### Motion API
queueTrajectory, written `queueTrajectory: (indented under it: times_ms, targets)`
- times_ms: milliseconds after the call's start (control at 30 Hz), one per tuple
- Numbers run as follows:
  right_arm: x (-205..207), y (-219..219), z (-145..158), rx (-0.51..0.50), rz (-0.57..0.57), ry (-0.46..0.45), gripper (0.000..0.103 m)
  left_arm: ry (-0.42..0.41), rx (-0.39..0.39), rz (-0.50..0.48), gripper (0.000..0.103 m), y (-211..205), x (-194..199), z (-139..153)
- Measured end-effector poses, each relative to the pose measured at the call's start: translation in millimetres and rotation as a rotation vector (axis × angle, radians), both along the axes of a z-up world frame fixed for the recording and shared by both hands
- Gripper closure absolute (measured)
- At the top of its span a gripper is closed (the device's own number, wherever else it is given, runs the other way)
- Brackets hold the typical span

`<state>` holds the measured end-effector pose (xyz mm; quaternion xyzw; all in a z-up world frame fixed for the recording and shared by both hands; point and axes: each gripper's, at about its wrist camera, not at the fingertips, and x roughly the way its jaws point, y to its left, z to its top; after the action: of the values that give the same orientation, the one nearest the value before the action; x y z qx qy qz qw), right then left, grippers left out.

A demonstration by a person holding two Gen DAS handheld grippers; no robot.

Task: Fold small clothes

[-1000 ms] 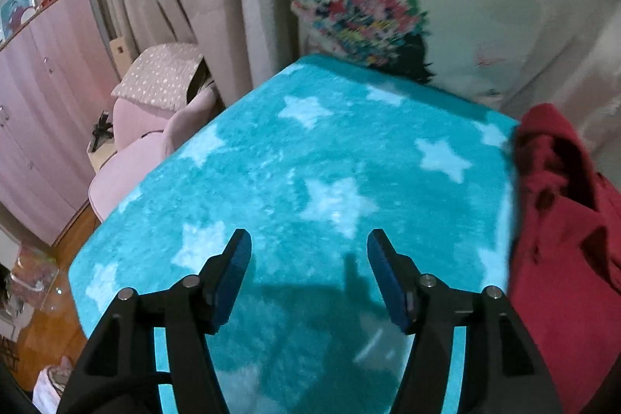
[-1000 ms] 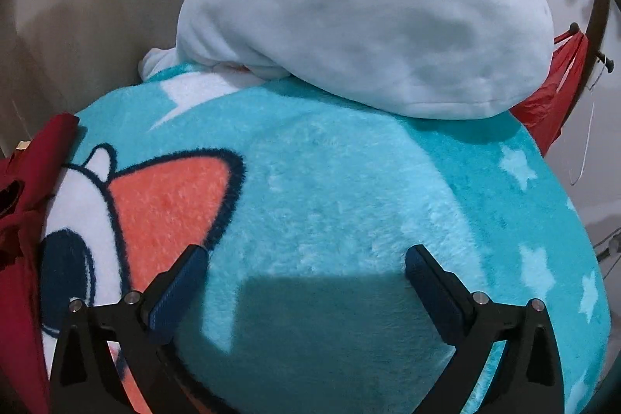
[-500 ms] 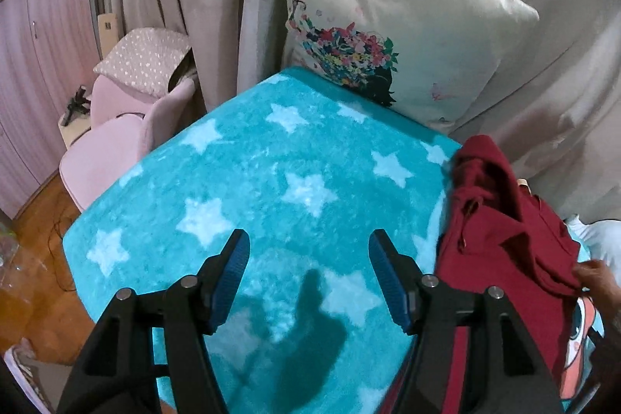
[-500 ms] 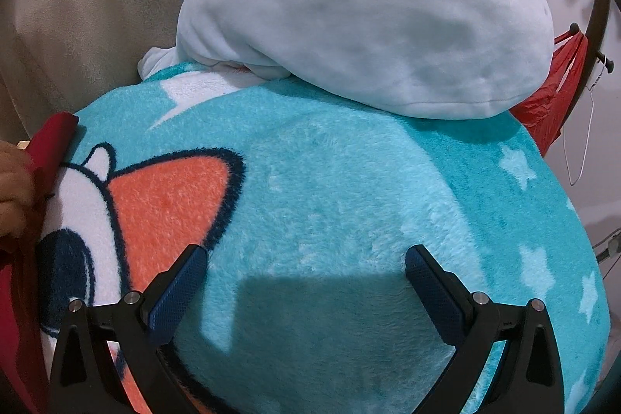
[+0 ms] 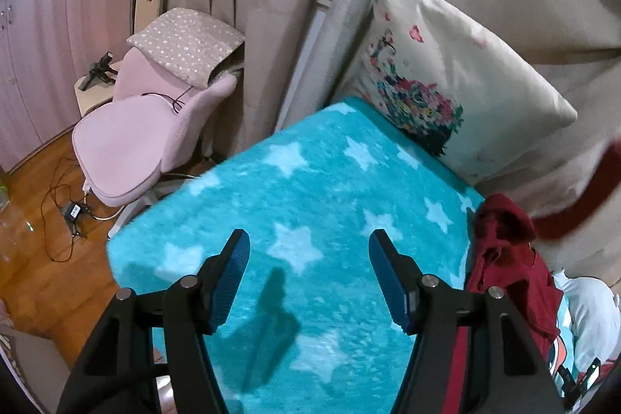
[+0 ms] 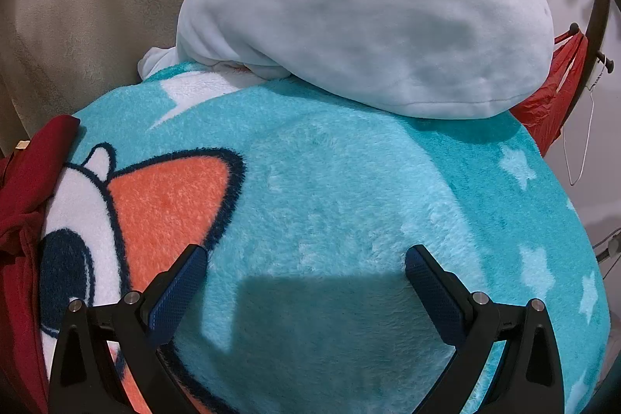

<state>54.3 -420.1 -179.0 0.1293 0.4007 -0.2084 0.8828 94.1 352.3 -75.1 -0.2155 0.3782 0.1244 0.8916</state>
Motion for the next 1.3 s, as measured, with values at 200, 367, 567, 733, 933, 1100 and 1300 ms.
queueTrajectory:
  times_ms: [200,367,567,733,933,1100,1300]
  targets:
    - [0.2,0.4,-0.2,-0.001,-0.001,0.0,0.0,0.001,-0.039,0.023,0.04,19.2,-11.7,-0.9]
    - [0.2,0.2,-0.1,-0.001,-0.001,0.0,0.0,0.008,-0.064,0.041,0.04,34.1,-17.6,-6.8]
    - [-0.1,0.0,0.4,-0.001,-0.001,0.001,0.0,0.026,-0.086,0.08,0.04,53.6,-23.5,-13.7]
    - [0.2,0.6,0.4,-0.002,-0.002,0.001,0.0,0.012,-0.044,0.106,0.04,72.7,-30.7,-9.3]
    - [-1.3,-0.1,1.2,-0.002,-0.002,0.001,0.0,0.028,-0.066,0.125,0.04,82.4,-37.5,-15.5]
    - [0.6,0.1,-0.1,-0.001,-0.004,0.001,0.0,0.048,-0.069,0.12,0.04,84.1,-43.4,-20.8]
    - [-0.2,-0.3,-0.1,0.0,-0.004,0.0,0.0,0.023,-0.101,0.141,0.04,92.2,-51.6,-15.2]
